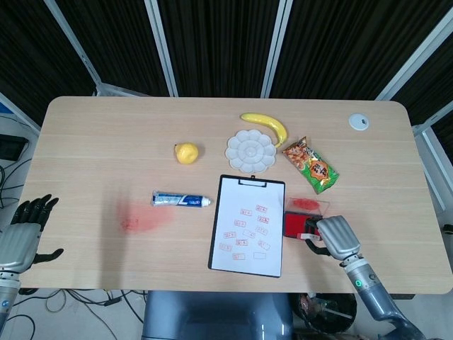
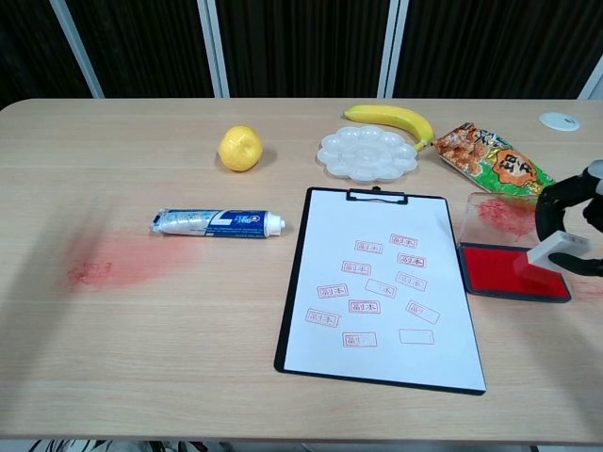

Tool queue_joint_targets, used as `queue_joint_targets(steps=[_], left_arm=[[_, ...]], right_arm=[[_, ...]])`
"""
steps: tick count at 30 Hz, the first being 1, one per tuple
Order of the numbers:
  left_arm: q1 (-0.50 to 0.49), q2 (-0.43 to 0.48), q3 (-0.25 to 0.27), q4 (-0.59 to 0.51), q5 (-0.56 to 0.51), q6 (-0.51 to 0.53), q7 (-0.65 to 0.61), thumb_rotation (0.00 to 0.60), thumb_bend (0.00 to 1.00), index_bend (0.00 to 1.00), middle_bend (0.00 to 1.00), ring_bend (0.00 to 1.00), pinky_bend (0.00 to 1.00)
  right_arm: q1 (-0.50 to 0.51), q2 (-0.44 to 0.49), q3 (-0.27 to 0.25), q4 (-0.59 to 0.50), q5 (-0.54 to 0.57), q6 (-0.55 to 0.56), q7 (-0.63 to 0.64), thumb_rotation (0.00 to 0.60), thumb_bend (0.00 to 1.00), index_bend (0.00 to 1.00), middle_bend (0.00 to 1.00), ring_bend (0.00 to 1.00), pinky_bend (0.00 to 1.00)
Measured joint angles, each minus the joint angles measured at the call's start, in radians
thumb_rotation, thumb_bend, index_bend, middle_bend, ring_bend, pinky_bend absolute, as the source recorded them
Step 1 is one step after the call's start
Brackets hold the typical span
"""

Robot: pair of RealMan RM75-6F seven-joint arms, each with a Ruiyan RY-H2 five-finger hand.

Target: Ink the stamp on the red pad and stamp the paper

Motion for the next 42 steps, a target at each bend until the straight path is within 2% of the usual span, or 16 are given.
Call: queue_joint_targets(steps=[9, 21, 28, 42], left_arm=[[0.0, 0.001, -0.003, 0.0, -0.007, -0.003, -0.008, 0.6, 0.01, 0.0, 0.0, 0.0, 0.0], [-0.006, 0.012, -0.004, -0.008, -0.016, -0.021, -0.03, 0.6, 0.02, 0.0, 0.0, 0.0, 0.0], [-0.008, 0.015, -0.003, -0.01, -0.018, -0.027, -0.035, 0.6, 0.01, 0.0, 0.0, 0.0, 0.0], [-0.009, 0.018, -0.003, -0.014, -0.021, -0.031, -0.04, 0.6, 0.01, 0.0, 0.0, 0.0, 0.0]], right_arm=[[0.057, -0.043, 0.04, -0.017, 0.033, -0.061, -0.126, 0.6, 0.87, 0.91, 0.81, 0.89, 0.88], [0.136, -0.127, 0.108, 0.045, 0.237, -0.187, -0.292, 0.6, 0.87, 0.91, 0.81, 0.89, 0.88], [0.152, -0.166, 0.114, 0.098, 0.301, -0.209, -0.334, 0.6, 0.87, 0.91, 0.81, 0.89, 0.88], [0.156, -0.19, 0.103, 0.14, 0.344, -0.212, -0.342, 0.6, 0.87, 0.91, 0.81, 0.89, 0.88]])
